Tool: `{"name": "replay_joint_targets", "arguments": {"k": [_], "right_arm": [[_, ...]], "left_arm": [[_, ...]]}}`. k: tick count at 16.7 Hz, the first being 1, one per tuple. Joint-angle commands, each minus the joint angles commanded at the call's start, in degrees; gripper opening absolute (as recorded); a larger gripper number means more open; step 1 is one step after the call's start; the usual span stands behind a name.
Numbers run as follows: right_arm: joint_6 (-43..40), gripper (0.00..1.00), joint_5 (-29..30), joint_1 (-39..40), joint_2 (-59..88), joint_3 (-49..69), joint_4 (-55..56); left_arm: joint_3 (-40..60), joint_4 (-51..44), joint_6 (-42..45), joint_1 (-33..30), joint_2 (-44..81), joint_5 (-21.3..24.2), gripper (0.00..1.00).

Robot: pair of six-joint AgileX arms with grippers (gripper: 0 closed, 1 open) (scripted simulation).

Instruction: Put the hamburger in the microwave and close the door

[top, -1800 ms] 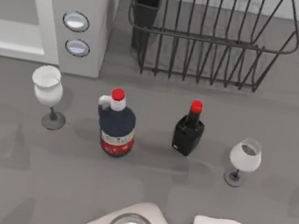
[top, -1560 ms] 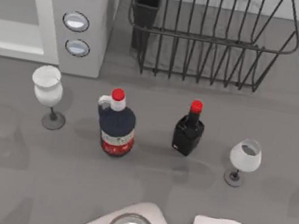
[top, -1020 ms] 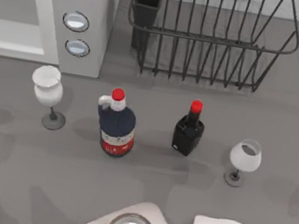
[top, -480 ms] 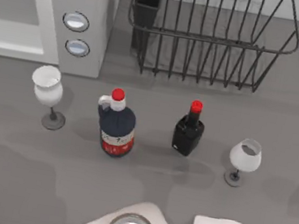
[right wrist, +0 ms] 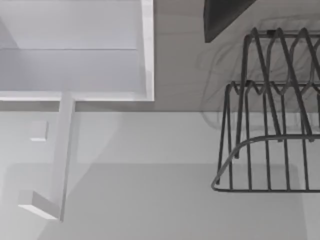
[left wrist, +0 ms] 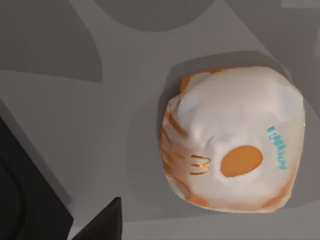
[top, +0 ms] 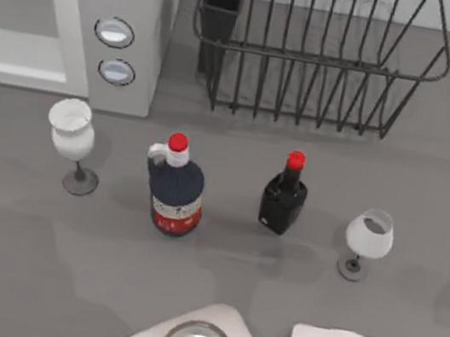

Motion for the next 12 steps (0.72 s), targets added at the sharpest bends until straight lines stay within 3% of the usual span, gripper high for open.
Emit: {"name": "replay_joint_targets", "arguments": {"k": [4, 12], "right_arm": [[0.0, 1.0, 0.0, 0.0, 0.0, 0.0, 0.0], [0.0, 1.0, 0.0, 0.0, 0.0, 0.0, 0.0]], "left_arm": [[-1.4, 2.3, -0.1, -0.2, 1.1, 0.0, 1.0], [-9.7, 19.6, 0.3, 0.1, 9.8, 0.0, 1.0]]}}
